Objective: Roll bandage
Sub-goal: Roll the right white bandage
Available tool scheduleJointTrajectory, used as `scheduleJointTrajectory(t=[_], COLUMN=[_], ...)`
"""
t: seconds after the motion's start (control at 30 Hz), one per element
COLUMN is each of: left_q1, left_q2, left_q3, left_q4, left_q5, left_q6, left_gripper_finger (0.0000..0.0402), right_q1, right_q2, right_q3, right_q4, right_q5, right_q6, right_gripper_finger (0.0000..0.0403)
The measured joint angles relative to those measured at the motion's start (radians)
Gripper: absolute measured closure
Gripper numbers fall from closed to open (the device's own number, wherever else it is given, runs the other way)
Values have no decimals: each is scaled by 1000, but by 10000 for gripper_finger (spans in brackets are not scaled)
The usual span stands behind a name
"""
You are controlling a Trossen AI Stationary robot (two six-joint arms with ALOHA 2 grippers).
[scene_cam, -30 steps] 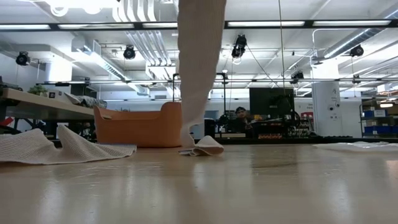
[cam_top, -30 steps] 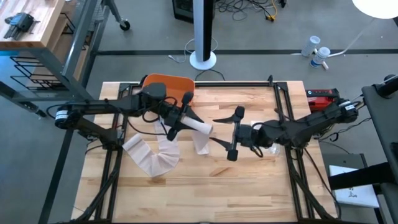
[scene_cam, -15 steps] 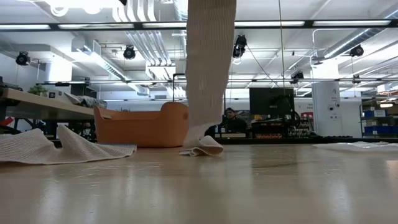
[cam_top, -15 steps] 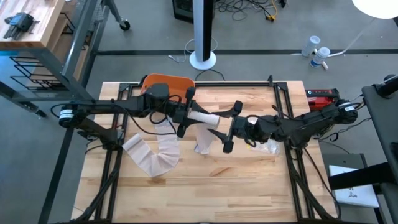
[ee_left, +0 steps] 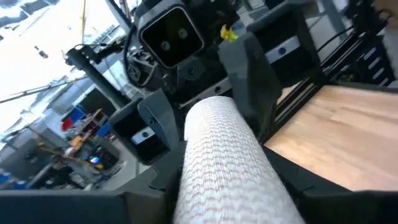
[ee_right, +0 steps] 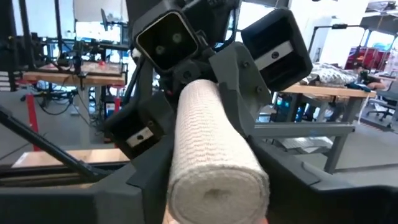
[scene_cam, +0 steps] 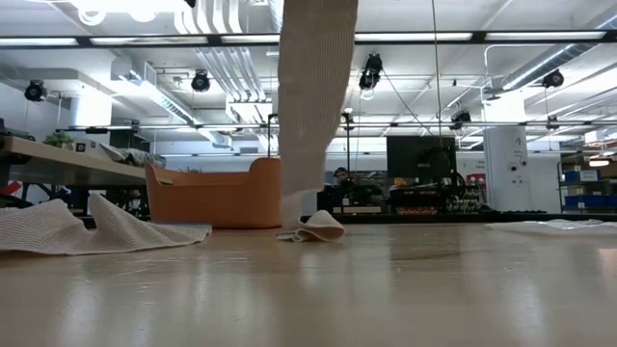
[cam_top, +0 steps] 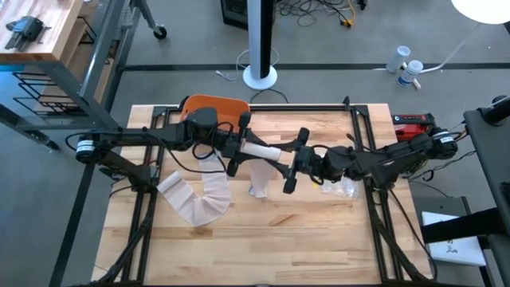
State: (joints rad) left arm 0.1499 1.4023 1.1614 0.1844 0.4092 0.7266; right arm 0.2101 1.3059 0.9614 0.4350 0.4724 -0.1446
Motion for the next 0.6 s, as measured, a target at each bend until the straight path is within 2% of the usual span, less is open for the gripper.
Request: scheduleJointTrajectory(t=[0.2, 0.33, 0.47, 0.6], left_q1=[-4, -3, -3, 6], left_q2=[-16, -56, -70, -57], left_q3=[0, 3, 1, -12], left_q4=[-3, -69, -158, -160], left_q5=[-11, -18, -69, -88], left_q6=[-123, -158, -172, -231], left_gripper_finger=[218, 188, 158, 135], right_q1=[-1, 0, 1, 1], right_q2=[-28, -77, -125, -162], right_q3=[0, 0, -1, -1], right_q4=[-33, -113, -192, -181], right_q5=[-10, -12, -24, -122], right_q6=[-58, -72, -72, -65], right_gripper_finger=[280, 310, 313, 307])
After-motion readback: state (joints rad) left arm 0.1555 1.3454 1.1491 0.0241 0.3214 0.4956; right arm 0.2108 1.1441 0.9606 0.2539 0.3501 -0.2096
